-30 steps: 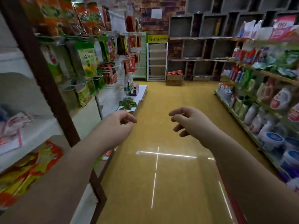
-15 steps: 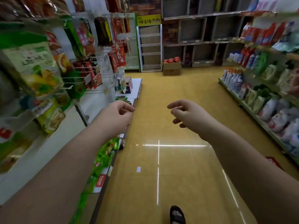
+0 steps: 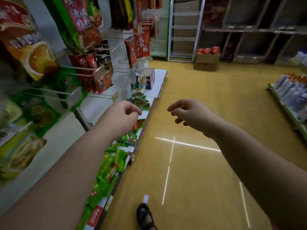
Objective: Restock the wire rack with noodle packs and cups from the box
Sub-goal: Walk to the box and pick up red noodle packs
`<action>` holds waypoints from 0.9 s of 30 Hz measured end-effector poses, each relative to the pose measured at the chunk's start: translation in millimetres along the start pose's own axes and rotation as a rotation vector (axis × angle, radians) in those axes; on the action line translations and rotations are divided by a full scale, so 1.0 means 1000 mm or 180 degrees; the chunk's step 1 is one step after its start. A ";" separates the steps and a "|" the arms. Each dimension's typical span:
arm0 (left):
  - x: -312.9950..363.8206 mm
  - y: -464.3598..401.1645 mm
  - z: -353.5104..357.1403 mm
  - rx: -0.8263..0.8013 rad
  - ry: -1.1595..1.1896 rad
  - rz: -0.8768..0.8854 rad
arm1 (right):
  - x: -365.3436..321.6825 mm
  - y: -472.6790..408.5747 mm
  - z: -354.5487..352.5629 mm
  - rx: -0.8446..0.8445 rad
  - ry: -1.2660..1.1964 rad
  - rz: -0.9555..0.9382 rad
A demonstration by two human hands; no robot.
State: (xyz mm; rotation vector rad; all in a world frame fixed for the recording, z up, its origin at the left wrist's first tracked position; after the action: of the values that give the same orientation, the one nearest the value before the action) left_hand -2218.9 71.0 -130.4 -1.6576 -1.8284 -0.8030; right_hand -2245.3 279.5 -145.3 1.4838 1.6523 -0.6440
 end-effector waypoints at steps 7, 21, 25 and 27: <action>-0.030 -0.218 0.029 -0.0270 0.0003 -0.0145 | 0.008 -0.202 -0.004 0.0002 0.0103 0.0021; -0.075 -0.562 0.109 -0.0293 -0.0245 -0.0391 | 0.063 -0.555 -0.030 -0.0470 0.0231 -0.0270; -0.144 -0.639 0.153 -0.0161 -0.0297 -0.0730 | 0.112 -0.654 0.011 -0.0834 0.0330 -0.0397; -0.189 -0.668 0.173 -0.0108 -0.0350 -0.0906 | 0.138 -0.696 0.044 -0.0991 0.0372 -0.0428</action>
State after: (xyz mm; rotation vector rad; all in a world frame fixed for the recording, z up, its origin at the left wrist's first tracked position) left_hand -2864.7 27.0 -434.2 -1.5076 -2.1720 -0.8787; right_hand -2911.1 196.4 -381.1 1.2129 1.8587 -0.3549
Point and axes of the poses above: each hand's wrist, its own y-axis away from the middle knuckle, its own z-axis out of the palm, x = y × z, the point moved 7 cm from there along -y, towards the middle knuckle, and after that the axes turned 1 degree about -x, right-handed, at the moved point
